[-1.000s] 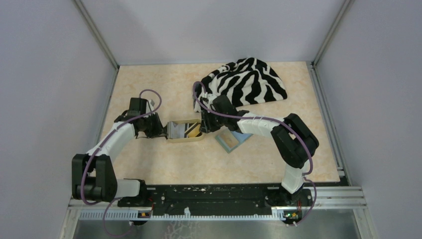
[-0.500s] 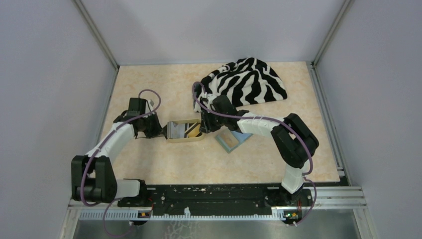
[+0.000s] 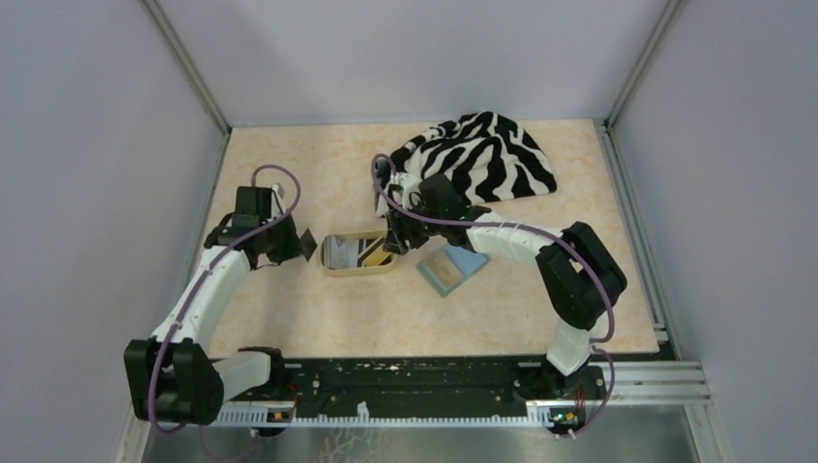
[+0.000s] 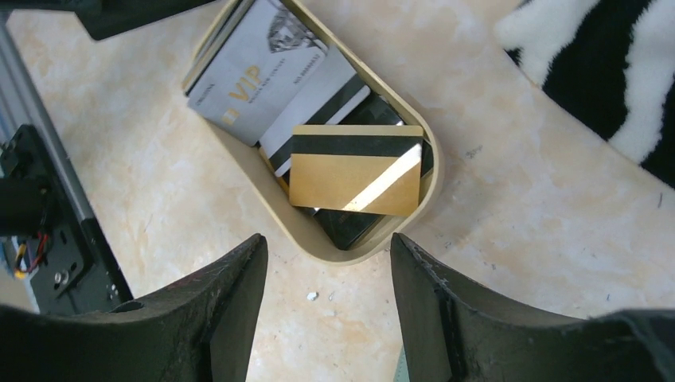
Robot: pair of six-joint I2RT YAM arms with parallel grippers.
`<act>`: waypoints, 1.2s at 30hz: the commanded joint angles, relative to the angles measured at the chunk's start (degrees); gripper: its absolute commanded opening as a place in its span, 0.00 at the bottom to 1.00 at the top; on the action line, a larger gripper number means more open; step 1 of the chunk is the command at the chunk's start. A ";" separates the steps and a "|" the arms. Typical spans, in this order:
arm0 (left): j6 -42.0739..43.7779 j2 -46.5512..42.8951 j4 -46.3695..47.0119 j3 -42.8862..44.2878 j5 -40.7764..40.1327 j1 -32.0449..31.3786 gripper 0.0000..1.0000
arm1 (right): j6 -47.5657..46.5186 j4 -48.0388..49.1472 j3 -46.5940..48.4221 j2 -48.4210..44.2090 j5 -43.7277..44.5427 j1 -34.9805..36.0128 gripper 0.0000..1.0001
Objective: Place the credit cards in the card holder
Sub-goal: Pick up the credit card from the storage box.
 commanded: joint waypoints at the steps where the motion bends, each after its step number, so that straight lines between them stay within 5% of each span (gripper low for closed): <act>1: 2.49 -4.86 -2.88 3.82 -2.56 0.58 0.00 | -10.40 -1.63 3.80 -5.12 -13.17 -1.80 0.58; 8: 7.75 -13.04 1.65 2.60 18.85 0.58 0.00 | -29.67 -13.52 7.63 -9.90 -32.23 -4.94 0.58; 17: 1.39 -20.17 23.89 -10.43 47.36 0.43 0.00 | -65.69 -43.46 11.04 -21.80 -40.98 -6.17 0.70; 24: 0.15 -18.23 32.26 -15.52 42.83 -10.11 0.00 | -73.80 -49.24 6.33 -25.35 -40.95 -6.12 0.85; 30: 3.94 -9.38 30.71 -10.82 28.86 -25.73 0.00 | -68.12 -44.78 4.67 -24.00 -38.70 -6.19 0.87; 36: 7.03 -1.60 35.23 -10.78 25.66 -32.94 0.00 | -60.88 -36.71 -0.52 -24.03 -37.38 -7.61 0.86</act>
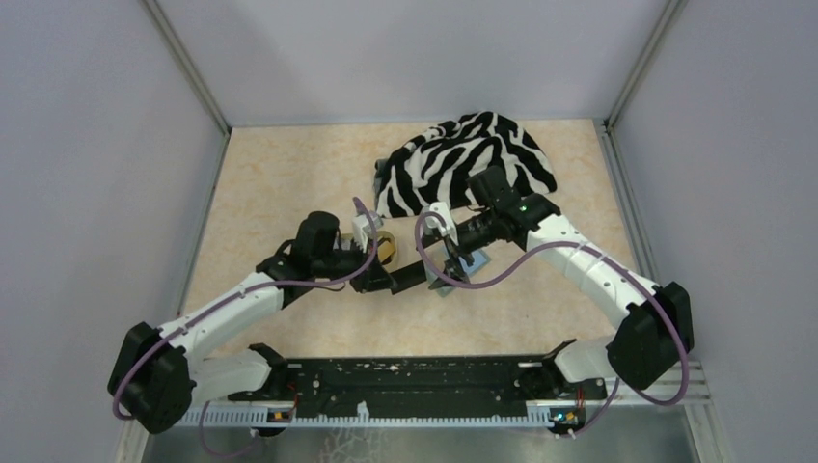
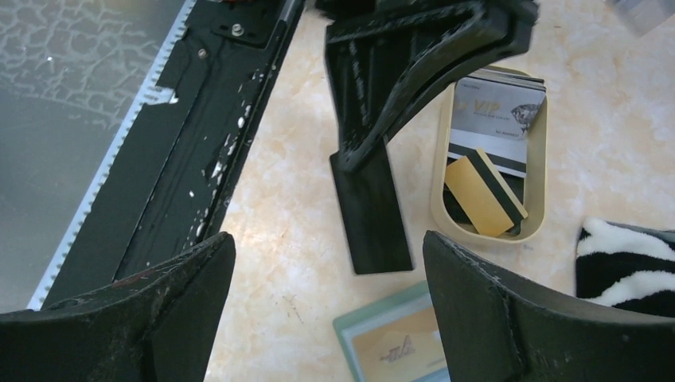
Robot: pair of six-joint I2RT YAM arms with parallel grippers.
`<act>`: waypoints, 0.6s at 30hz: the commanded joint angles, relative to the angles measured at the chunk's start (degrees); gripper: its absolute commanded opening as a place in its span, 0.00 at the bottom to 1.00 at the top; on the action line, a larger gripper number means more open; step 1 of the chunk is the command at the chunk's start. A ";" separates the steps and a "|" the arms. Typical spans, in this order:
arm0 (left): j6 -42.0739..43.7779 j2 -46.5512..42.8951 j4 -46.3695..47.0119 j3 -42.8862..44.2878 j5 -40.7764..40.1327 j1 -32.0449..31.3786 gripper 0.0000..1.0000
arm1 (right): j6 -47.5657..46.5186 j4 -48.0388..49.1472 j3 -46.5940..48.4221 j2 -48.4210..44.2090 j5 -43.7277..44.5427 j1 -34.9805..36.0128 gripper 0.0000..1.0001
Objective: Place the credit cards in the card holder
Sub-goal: Pick up the credit card from the storage box.
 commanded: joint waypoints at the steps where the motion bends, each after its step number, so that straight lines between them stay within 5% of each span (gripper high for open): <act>1: 4.21 3.29 5.40 1.32 -3.54 -3.36 0.00 | 6.48 9.15 -4.66 0.04 -0.51 -0.69 0.85; 11: 9.33 6.21 12.34 2.03 -1.13 -7.04 0.00 | 13.79 13.51 -5.49 6.99 -0.40 -0.62 0.72; 18: 10.01 6.30 12.63 2.17 -2.45 -7.28 0.00 | 11.28 9.01 -3.61 9.91 -2.35 -0.59 0.25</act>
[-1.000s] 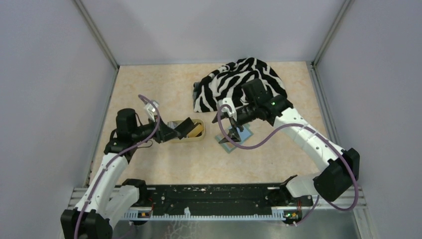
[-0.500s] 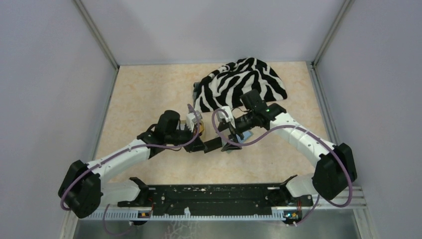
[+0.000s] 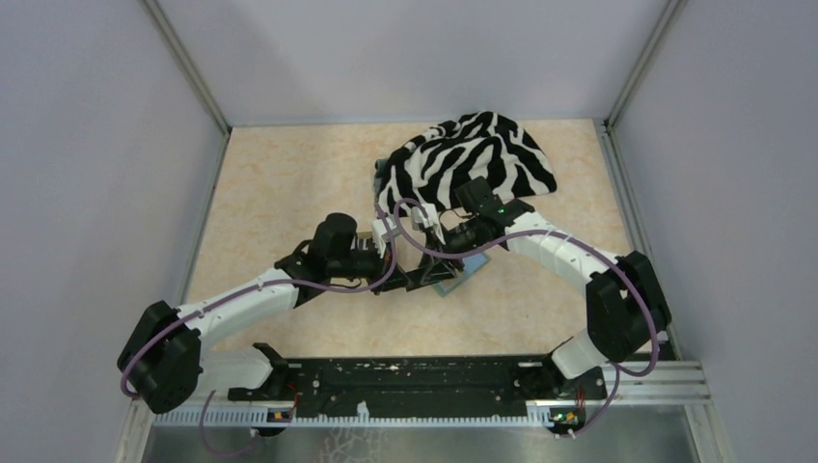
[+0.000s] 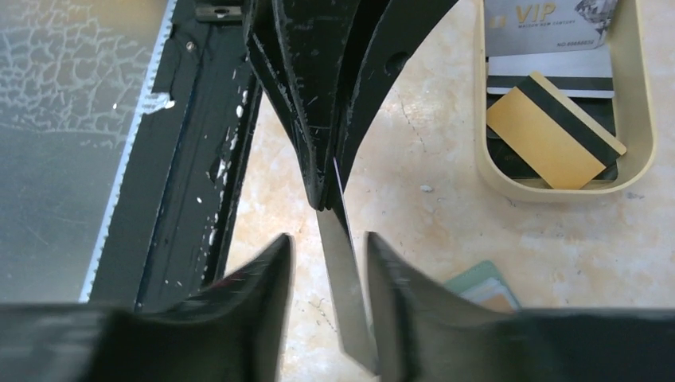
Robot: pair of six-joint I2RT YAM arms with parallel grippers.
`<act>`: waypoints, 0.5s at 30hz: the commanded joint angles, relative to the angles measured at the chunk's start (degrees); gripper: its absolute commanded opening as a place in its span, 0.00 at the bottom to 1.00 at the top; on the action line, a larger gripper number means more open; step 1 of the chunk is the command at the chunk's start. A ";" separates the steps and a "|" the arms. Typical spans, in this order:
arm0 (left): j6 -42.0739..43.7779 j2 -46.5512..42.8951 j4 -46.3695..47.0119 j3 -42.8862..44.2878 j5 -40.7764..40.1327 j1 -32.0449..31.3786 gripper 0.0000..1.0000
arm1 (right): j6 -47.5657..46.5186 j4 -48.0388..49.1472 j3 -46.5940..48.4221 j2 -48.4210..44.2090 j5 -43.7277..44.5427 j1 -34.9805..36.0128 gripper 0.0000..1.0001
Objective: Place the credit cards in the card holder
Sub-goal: Pick up the credit card from the storage box.
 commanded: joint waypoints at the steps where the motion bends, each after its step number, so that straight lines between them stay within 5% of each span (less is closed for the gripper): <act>1: 2.02 -0.81 3.01 1.33 -0.42 -0.43 0.00 | -1.71 -2.55 3.04 1.66 -3.11 -0.22 0.17; 4: 1.28 -2.68 4.39 0.01 -3.46 -0.39 0.11 | -2.55 -4.82 4.53 2.48 -3.57 -0.22 0.00; 13: -10.27 -17.63 21.42 -14.69 -16.23 -0.36 0.94 | 9.31 1.42 4.31 0.13 -11.98 -5.35 0.00; 15: -14.49 -21.76 30.09 -19.45 -17.00 -0.32 0.98 | 20.51 13.34 1.24 -1.58 -15.52 -7.65 0.00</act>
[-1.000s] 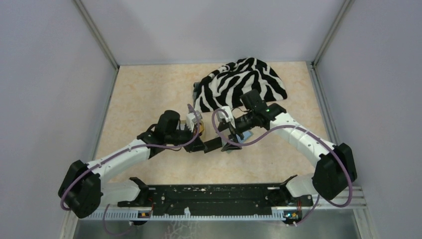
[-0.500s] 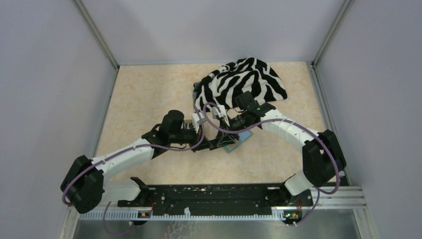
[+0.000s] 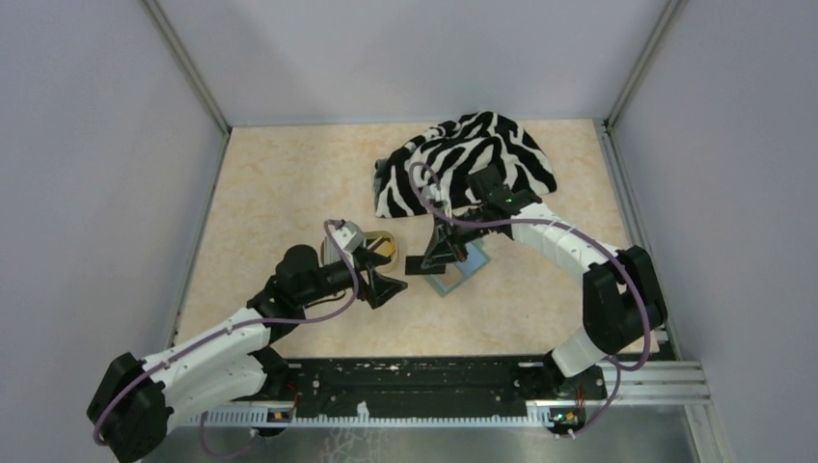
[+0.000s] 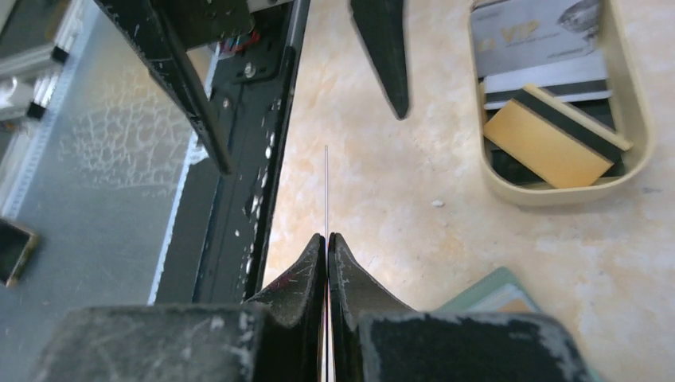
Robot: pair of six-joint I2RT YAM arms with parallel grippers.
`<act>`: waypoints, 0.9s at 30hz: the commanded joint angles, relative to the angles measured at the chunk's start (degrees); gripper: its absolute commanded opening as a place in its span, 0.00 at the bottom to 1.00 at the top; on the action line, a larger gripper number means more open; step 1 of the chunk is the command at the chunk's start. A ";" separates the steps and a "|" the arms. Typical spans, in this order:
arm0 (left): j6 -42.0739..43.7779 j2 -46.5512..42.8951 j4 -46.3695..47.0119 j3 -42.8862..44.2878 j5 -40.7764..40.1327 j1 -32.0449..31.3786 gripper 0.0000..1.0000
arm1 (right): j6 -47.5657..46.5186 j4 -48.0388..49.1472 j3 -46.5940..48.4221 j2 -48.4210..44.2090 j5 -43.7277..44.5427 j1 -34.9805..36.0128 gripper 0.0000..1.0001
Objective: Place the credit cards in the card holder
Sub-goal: Pick up the credit card from the storage box.
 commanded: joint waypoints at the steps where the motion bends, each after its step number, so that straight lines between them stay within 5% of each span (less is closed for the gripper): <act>1: -10.99 -6.87 21.34 -9.67 -4.82 0.02 0.99 | 23.39 24.28 -4.28 -5.04 -10.74 -5.03 0.00; 4: -17.74 -5.81 31.62 -13.64 -4.29 -0.02 0.98 | 49.65 53.69 -12.82 -7.93 -10.87 -6.97 0.00; 7: -22.37 -1.78 38.07 -14.29 -3.80 0.02 0.98 | 63.32 66.73 -16.37 -8.81 -8.68 -7.41 0.00; 15: -27.07 9.52 49.05 -10.23 -2.32 -0.06 0.79 | 77.06 77.67 -19.04 -7.81 -5.56 -7.35 0.00; 27: -30.21 15.23 53.48 -6.58 -3.16 -0.06 0.56 | 77.11 78.54 -19.34 -7.65 -6.53 -7.12 0.00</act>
